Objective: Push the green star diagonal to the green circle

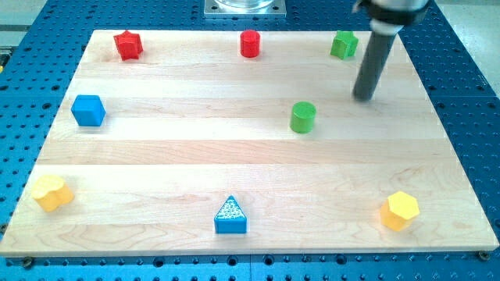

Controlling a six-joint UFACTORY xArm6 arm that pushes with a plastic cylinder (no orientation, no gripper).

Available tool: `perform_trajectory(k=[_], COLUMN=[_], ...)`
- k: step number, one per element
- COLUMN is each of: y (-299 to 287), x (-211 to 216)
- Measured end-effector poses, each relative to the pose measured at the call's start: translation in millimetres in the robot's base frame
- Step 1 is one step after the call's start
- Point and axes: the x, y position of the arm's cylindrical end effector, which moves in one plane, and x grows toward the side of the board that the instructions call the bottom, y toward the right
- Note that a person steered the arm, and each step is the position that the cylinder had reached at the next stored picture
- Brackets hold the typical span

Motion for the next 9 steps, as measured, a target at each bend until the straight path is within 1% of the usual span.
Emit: perform_trajectory(k=[1,2,3,4,5,6,7,8,9], y=[56,44,-24,-116,-122,-149,-187,-199,-187], x=[-84,-117,-104,-54,-49,-66,-55,-22,-3])
